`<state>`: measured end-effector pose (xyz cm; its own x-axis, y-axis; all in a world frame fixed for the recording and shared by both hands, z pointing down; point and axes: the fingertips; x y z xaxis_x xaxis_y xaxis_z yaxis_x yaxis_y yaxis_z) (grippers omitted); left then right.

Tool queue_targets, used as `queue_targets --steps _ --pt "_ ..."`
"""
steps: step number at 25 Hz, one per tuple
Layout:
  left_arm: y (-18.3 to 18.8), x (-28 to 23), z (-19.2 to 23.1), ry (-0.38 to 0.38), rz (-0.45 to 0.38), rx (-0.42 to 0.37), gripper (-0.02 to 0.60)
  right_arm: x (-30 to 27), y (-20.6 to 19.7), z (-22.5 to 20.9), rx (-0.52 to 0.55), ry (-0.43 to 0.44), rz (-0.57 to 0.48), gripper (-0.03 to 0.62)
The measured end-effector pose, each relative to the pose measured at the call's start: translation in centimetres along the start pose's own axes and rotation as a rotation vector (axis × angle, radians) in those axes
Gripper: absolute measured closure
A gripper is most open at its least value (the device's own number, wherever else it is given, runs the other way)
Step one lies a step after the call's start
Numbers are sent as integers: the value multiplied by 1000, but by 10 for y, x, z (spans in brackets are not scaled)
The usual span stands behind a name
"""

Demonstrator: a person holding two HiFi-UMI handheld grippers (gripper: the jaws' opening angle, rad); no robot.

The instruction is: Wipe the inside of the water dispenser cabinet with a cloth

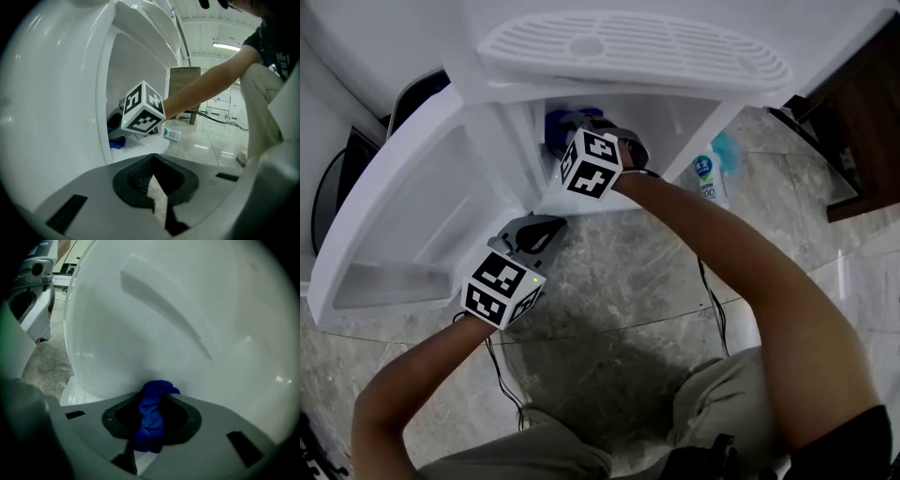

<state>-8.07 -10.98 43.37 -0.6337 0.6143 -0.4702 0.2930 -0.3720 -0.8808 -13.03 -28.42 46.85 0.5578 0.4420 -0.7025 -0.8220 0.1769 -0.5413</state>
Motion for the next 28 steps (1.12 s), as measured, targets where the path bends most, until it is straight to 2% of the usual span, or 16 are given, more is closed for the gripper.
queue_targets --steps 8,17,21,25,28 --pt "2 1 3 -3 2 -1 575 -14 -4 -26 -21 -55 14 502" --pt "-6 -1 7 -1 10 27 577 -1 0 -2 -21 -56 -24 502" --pt "-3 -2 5 -7 9 20 575 -8 -3 -13 -27 -57 -8 502" --pt "14 4 21 27 -30 16 575 -17 -5 -28 -39 -80 26 502" --pt "24 9 32 65 -49 -7 575 -14 -5 -24 -58 -76 25 502"
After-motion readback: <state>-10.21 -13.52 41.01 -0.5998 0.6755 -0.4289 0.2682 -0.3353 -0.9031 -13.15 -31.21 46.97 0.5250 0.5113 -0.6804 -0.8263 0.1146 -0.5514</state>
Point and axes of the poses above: the fingertips, and each gripper's own axes: x backward along the fingers, z to its left, y out of its top, and after that the axes turned 6 degrees about y, right-handed
